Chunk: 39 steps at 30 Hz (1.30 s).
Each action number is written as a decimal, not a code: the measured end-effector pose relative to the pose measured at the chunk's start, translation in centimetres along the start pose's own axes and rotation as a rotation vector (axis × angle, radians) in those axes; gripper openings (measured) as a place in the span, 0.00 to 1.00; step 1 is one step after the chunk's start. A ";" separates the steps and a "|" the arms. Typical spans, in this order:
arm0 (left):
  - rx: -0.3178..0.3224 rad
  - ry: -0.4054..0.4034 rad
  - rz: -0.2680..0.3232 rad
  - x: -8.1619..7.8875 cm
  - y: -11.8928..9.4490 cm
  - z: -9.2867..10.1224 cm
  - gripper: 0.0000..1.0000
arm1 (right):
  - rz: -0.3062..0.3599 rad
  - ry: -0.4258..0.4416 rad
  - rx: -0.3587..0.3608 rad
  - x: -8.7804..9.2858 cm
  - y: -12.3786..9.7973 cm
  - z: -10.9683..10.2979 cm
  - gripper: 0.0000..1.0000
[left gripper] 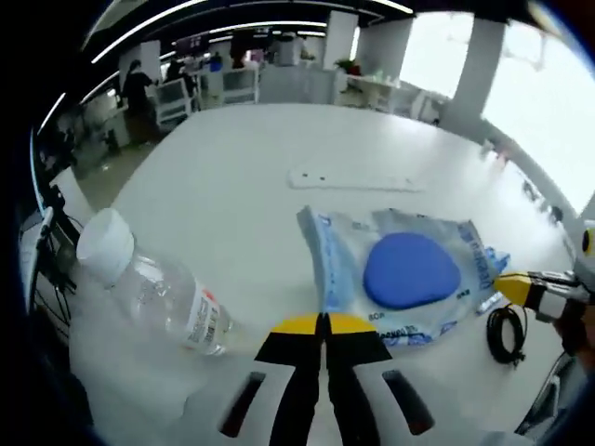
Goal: Arrange the tabletop items into an orderly group along one side of the table until the central work area is clear of visible clutter.
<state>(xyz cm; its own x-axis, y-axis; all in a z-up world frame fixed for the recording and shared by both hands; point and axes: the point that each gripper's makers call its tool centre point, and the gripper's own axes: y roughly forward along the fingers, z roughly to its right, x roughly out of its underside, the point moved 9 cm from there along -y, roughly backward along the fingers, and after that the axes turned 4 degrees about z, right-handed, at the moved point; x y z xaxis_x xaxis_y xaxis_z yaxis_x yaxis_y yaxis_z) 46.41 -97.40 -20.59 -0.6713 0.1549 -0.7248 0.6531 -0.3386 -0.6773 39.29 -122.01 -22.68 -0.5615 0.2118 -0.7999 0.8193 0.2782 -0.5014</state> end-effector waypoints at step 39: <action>0.021 0.030 -0.082 2.5 3.1 1.9 0.00 | -0.071 0.042 0.024 3.0 0.6 3.4 0.00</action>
<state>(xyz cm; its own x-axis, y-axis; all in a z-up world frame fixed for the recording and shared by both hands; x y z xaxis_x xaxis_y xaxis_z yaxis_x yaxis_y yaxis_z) 46.09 -99.86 -24.21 -0.7111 0.2102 -0.6710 0.5889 -0.3432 -0.7317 38.49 -124.36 -26.43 -0.6224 0.2317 -0.7476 0.7794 0.2713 -0.5648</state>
